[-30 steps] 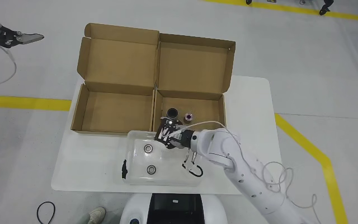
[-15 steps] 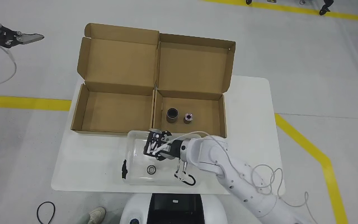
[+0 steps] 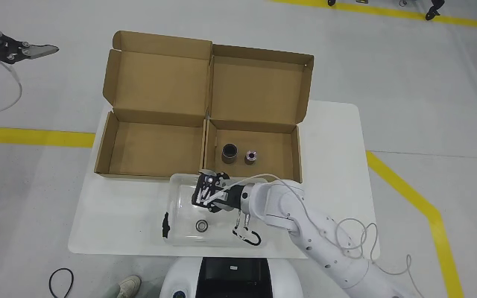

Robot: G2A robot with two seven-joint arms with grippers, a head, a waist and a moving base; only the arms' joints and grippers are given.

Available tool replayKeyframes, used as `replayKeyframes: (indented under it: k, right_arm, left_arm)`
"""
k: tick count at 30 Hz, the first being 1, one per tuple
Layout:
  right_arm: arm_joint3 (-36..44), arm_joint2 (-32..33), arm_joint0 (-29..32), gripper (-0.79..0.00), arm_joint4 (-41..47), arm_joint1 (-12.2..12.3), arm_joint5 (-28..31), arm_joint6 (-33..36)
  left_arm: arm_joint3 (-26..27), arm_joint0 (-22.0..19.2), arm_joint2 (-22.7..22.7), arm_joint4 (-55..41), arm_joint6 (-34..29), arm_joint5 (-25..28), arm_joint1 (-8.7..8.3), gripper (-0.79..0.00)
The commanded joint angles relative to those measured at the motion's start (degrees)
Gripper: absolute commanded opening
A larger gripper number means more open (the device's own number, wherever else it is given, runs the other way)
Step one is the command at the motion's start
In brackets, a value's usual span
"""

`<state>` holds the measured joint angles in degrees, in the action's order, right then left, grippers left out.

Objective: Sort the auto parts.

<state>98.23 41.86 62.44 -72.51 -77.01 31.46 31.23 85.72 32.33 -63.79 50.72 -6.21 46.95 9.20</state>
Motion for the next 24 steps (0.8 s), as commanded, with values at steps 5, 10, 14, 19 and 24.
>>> replayKeyframes:
  k: [5, 10, 14, 19, 24]
  right_arm:
    - [0.0, 0.0, 0.0, -0.274, 0.0, 0.0, 0.0, 0.0]
    - [0.0, 0.0, 0.0, -0.274, 0.0, 0.0, 0.0, 0.0]
    - [-0.04, 0.0, 0.12, -0.44, -0.02, 0.01, -0.15, -0.09]
    - [-0.91, -1.2, 1.18, -0.453, -1.0, -0.01, 0.31, -1.36]
    - [-2.51, -2.88, 2.15, -0.462, -2.25, -0.18, 0.11, -2.97]
  left_arm:
    - [0.0, 0.0, 0.0, 0.0, 0.0, 0.0, 0.0, 0.0]
    - [0.0, 0.0, 0.0, 0.0, 0.0, 0.0, 0.0, 0.0]
    - [0.0, 0.0, 0.0, 0.0, 0.0, 0.0, 0.0, 0.0]
    - [0.0, 0.0, 0.0, 0.0, 0.0, 0.0, 0.0, 0.0]
    - [0.0, 0.0, 0.0, 0.0, 0.0, 0.0, 0.0, 0.0]
